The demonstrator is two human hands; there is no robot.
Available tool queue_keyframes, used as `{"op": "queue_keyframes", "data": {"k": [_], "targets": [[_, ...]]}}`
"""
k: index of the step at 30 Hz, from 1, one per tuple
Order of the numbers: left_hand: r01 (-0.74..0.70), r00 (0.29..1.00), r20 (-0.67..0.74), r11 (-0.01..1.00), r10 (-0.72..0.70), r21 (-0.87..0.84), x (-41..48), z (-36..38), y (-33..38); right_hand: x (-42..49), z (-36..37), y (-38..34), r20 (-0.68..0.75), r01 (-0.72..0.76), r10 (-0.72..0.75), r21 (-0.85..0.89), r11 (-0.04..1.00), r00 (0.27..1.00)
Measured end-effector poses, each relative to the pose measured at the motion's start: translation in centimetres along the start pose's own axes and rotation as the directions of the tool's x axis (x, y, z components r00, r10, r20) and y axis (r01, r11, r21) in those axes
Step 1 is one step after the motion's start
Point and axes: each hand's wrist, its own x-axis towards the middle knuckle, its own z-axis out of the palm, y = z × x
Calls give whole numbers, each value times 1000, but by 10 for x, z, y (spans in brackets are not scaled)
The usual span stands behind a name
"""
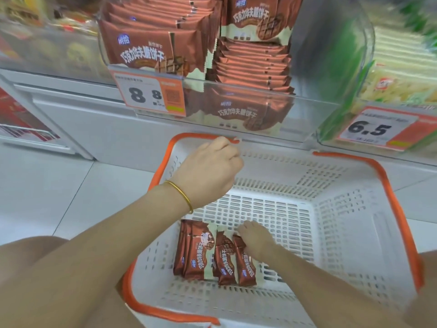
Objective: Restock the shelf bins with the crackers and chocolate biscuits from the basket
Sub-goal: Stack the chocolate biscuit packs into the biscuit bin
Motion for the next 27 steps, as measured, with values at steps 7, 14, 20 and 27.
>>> {"op": "queue_keyframes", "data": {"k": [7, 14, 20, 27], "targets": [[-77, 956, -278, 995, 92, 65, 21, -30, 7, -47, -65, 31, 177, 73, -116, 229, 971, 977], [203, 827, -551, 973, -110, 110, 35, -75, -25, -173, -241, 6, -640, 317, 106, 509, 800, 761], [271, 795, -595, 948, -121, 170, 34, -79, -36, -189, -322, -10, -853, 598, 462, 505, 622, 241], [290, 859, -482, 940, -173, 179, 32, -77, -42, -68, -378, 22, -550, 606, 648, 777, 167, 527]]}}
